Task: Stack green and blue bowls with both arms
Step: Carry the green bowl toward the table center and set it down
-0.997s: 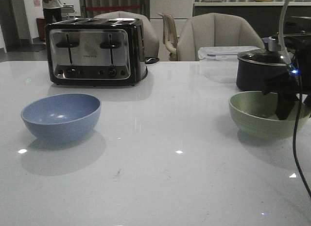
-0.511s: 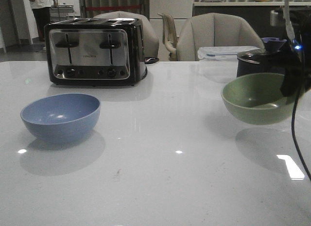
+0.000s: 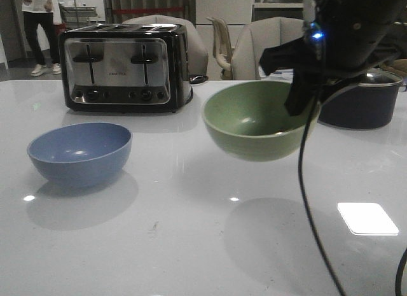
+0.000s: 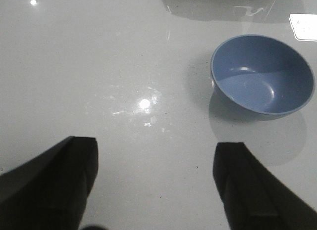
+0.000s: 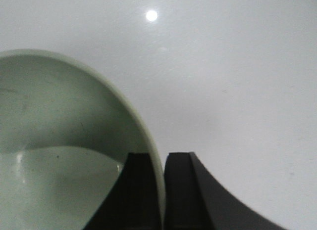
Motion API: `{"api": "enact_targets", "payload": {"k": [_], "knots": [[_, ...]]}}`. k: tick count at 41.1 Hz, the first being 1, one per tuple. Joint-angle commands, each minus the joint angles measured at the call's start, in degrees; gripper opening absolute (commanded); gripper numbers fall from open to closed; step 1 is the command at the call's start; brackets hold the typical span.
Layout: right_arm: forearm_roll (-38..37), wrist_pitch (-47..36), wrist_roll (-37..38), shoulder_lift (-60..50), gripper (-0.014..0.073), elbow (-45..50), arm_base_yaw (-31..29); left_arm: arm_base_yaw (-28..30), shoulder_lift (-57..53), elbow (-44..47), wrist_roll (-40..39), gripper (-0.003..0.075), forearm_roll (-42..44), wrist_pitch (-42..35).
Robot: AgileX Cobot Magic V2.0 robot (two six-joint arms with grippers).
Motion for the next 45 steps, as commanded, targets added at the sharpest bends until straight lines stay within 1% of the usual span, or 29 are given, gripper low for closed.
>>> {"api": "enact_targets", "payload": {"k": [1, 6, 9, 12, 16, 19, 21, 26, 32, 39, 45], "knots": [[1.88, -2.29, -0.48, 0.2, 0.0045, -1.45, 1.95, -0.17, 0.29, -1.71, -0.33, 0.053, 0.08, -4.33], [2.44, -2.34, -0.48, 3.43, 0.0047, -1.45, 3.89, -0.17, 0.29, -1.71, -0.33, 0.053, 0.08, -4.33], [2.87, -2.34, -0.48, 5.28, 0.009, -1.45, 4.24, -0.17, 0.29, -1.71, -0.33, 0.053, 0.08, -4.33], [3.21, -2.34, -0.48, 6.42, 0.0178, -1.45, 4.24, -0.17, 0.29, -1.71, -0.33, 0.053, 0.08, -4.33], [3.21, -2.63, -0.48, 6.6, 0.0328, -1.45, 4.24, -0.17, 0.29, -1.71, -0.33, 0.053, 0.08, -4.33], [3.21, -3.13, -0.53, 5.83, 0.0414, -1.45, 4.24, -0.17, 0.29, -1.71, -0.33, 0.053, 0.08, -4.33], [3.21, -3.26, -0.53, 4.86, 0.0444, -1.45, 4.24, -0.17, 0.29, -1.71, -0.33, 0.053, 0.08, -4.47], [3.15, -2.51, -1.64, 0.76, 0.0453, -1.45, 4.32, -0.17, 0.29, -1.71, -0.33, 0.053, 0.08, -4.47], [3.15, 0.32, -4.43, -7.9, 0.0451, -0.39, 5.11, -0.17, 0.29, -1.71, -0.33, 0.053, -0.03, -4.47], [2.75, 0.23, -7.82, -20.6, 0.0451, 6.68, 7.07, -0.17, 0.29, -1.71, -0.33, 0.053, -0.4, -4.47], [2.65, 1.12, -8.3, -31.1, 0.0451, 13.23, 7.37, -0.17, 0.29, -1.71, -0.33, 0.053, -0.4, -4.47]]}}
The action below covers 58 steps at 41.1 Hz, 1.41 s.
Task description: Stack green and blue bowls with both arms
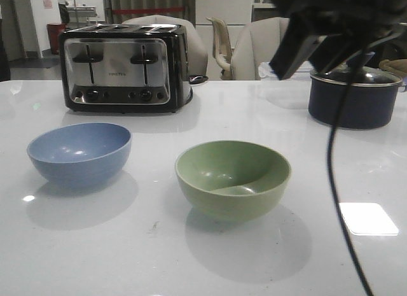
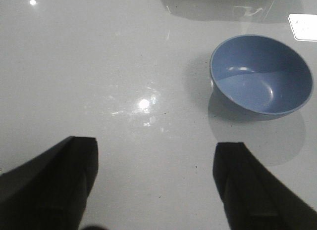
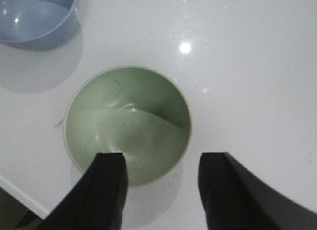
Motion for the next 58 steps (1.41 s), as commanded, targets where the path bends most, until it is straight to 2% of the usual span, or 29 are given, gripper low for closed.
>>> {"api": "enact_targets", "payload": {"k": [1, 14, 26, 35, 47, 58], "knots": [[-0.6, -1.61, -1.08, -8.66, 0.0451, 3.19, -0.01, -0.17, 0.29, -1.71, -0.33, 0.053, -0.4, -4.47], [-1.05, 1.93, -1.08, -24.83, 0.0451, 13.91, -0.01, -0.42, 0.29, -1.71, 0.16, 0.053, -0.4, -4.34], [-1.05, 3.23, -1.08, -29.01, 0.0451, 15.22, -0.01, -8.86, 4.54, -6.38, 3.99, 0.055, -0.4, -2.92], [-1.05, 3.29, -1.08, -29.01, 0.0451, 15.22, -0.01, -9.9, 18.17, -14.72, 3.99, 0.0674, -0.4, 0.57], [-1.05, 3.29, -1.08, -29.01, 0.0451, 15.22, -0.01, -9.9, 40.15, -26.45, 3.99, 0.0666, -0.72, 1.15], [-1.05, 3.29, -1.08, -29.01, 0.0451, 15.22, -0.01, -9.9, 55.51, -35.39, 3.99, 0.0615, -1.35, 1.05]]}}
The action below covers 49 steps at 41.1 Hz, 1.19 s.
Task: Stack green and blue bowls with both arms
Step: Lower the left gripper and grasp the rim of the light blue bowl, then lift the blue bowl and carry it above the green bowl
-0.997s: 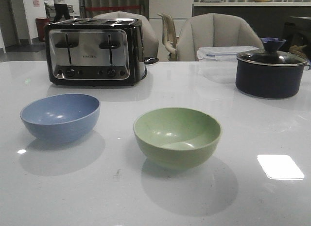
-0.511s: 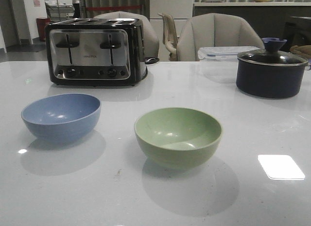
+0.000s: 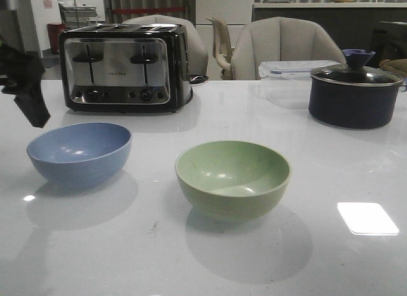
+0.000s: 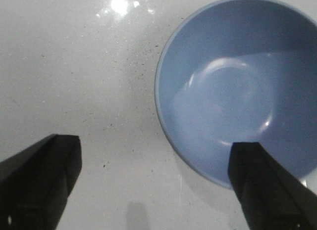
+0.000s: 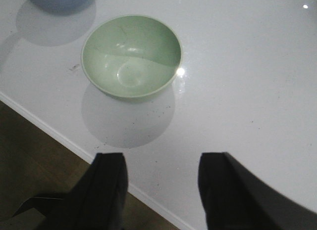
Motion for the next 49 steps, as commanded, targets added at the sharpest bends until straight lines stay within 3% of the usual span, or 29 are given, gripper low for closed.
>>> {"api": "enact_targets", "payload": {"k": [1, 11, 31, 41, 49], "knots": [[-0.37, -3.58, -0.77, -0.18, 0.0451, -1.56, -0.01, -0.46, 2.07, -4.25, -0.02, 0.061, -0.95, -2.64], [-0.37, -3.58, -0.77, -0.18, 0.0451, -1.56, -0.01, -0.46, 9.04, -6.8, -0.02, 0.0519, -1.48, -5.8], [-0.37, -3.58, -0.77, -0.18, 0.0451, -1.56, -0.01, -0.46, 9.29, -6.8, -0.02, 0.0099, -1.77, -4.79], [-0.37, -3.63, -0.77, -0.18, 0.0451, -1.56, -0.01, -1.03, 0.66, -6.8, 0.2, 0.0102, -2.58, -1.85], [-0.37, -3.63, -0.77, -0.18, 0.0451, -1.56, -0.01, -5.28, -6.75, -10.91, 0.46, 0.0102, -2.7, 4.42]]}}
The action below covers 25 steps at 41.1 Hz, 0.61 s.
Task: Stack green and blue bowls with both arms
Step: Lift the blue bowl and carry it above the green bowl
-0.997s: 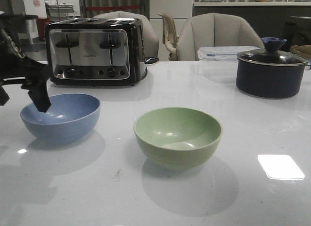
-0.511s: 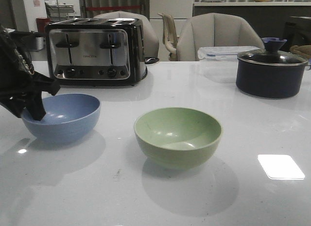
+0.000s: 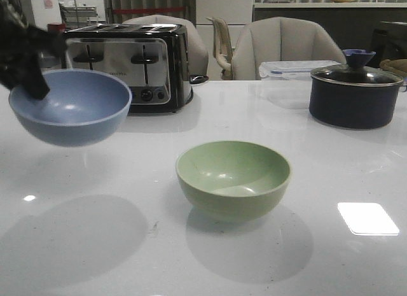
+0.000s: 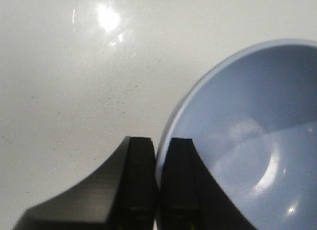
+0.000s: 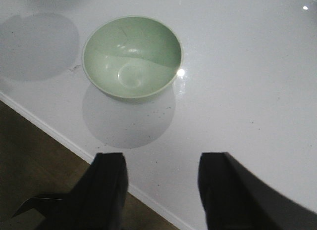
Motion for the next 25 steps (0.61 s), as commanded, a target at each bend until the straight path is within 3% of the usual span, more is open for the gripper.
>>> {"api": "enact_targets", "payload": {"k": [1, 8, 25], "knots": [[-0.37, -3.63, -0.75, -0.18, 0.0451, -1.56, -0.01, -2.71, -5.54, -4.62, 0.18, 0.0102, -0.61, 1.81], [-0.37, -3.63, -0.75, -0.18, 0.0451, -1.56, -0.01, -9.14, -5.88, -10.19, 0.18, 0.0102, -0.83, 6.54], [-0.37, -3.59, -0.75, -0.18, 0.0451, -1.56, -0.01, -21.49, 4.06, -17.4, 0.18, 0.0102, -3.43, 6.24]]}}
